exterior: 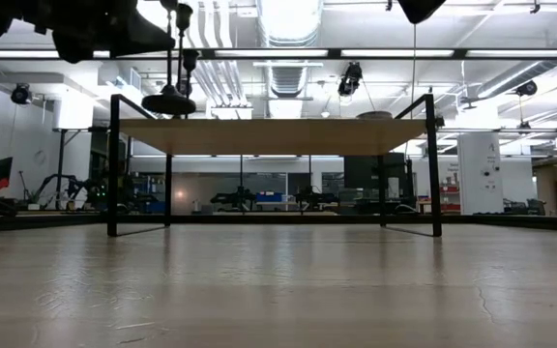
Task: Pick & Place candle stick holders
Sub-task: Put the black holder on the shelf
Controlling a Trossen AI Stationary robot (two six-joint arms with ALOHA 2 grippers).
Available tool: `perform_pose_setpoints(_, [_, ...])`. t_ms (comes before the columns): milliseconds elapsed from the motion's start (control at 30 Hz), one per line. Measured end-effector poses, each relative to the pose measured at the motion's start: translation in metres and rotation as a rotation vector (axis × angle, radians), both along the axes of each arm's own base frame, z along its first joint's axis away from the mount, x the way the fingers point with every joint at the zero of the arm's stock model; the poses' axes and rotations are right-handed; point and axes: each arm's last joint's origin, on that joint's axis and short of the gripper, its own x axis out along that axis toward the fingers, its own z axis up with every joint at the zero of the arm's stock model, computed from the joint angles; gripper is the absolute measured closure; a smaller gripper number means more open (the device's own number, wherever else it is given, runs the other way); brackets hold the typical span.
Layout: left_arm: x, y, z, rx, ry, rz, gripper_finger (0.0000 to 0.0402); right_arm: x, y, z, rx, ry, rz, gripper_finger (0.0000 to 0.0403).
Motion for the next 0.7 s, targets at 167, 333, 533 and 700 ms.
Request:
perform_pose_setpoints(167, [-0.001, 0.001, -0.005, 0.005, 0.021, 0.017, 0.04, -0.001, 0.0, -0.002, 0.0, 0.006, -0.002, 0.0147])
perform_pose_setpoints(333, [-0.001, 0.003, -0.008, -0.011, 0.023, 0.042, 0.0398, -0.001, 0.0, -0.002, 0.001, 0.005, -0.002, 0.0155])
perform_pose_setpoints(533, [-0.002, 0.007, -0.014, -0.03, 0.009, 0.065, 0.0399, -0.001, 0.0, -0.002, -0.002, 0.005, 0.0, 0.0161])
perform_pose_setpoints(700, [-0.002, 0.008, -0.014, -0.031, 0.009, 0.07, 0.0396, -0.001, 0.0, -0.002, -0.002, 0.004, 0.0, 0.0156])
